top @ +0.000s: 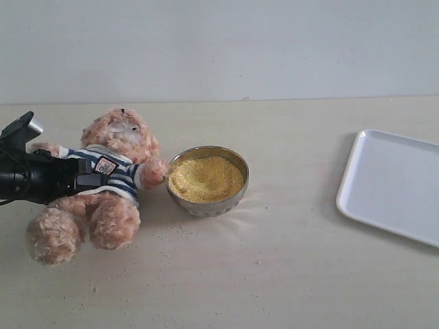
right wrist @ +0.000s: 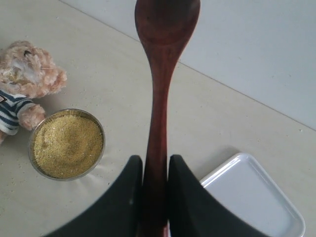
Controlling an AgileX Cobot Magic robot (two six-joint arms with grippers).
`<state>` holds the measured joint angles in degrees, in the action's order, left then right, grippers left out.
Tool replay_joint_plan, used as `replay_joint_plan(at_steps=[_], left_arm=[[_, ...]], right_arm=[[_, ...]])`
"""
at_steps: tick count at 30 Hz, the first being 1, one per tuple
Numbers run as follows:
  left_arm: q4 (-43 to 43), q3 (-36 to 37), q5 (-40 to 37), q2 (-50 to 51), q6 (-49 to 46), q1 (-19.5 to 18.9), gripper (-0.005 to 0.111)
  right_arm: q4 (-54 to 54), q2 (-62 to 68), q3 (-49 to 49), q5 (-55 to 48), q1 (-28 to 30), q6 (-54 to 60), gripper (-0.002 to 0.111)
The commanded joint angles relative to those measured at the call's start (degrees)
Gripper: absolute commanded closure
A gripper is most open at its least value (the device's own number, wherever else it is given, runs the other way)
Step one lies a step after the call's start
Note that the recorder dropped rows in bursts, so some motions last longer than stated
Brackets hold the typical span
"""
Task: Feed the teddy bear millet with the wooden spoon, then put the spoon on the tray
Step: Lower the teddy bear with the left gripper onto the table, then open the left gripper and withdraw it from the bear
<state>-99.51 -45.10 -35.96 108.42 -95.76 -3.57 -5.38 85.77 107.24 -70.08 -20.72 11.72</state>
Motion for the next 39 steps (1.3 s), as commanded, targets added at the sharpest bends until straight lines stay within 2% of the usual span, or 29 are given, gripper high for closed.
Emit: replay_joint_plan(at_steps=[1,19,22,29,34,39], left_arm=[[-0.44,-0.28,1.95,0.0,-1.62,0.14,0.102],[-0.44,-0.28,1.92,0.0,-1.62,0.14,0.101],[-0.44,-0.28,1.92,0.0,-1.73,0.14,0.089],[-0.44,-0.28,1.92,0.0,-2.46,0.14,0.04],[-0.44,-0.28,1.5,-0.12,-2.36,0.14,0.024],[-0.44,-0.28,0.56,-2.8,-1.52,0.14,0.02]], right_arm=[[-0.1,-0.54,0.04,0.12,0.2,0.36,0.108],[-0.1,-0.54,0.04,0.12,0.2,0.64,0.108],[-0.1,-0.54,0.04,0.12,0.2,0.76,0.108],[-0.1,-0.54,0.04,0.12,0.2,0.76,0.108],[-0.1,-0.54,0.04,0.12,0.2,0.76,0.108],[-0.1,-0.54,0.04,0.12,0.2,0.89,0.108]])
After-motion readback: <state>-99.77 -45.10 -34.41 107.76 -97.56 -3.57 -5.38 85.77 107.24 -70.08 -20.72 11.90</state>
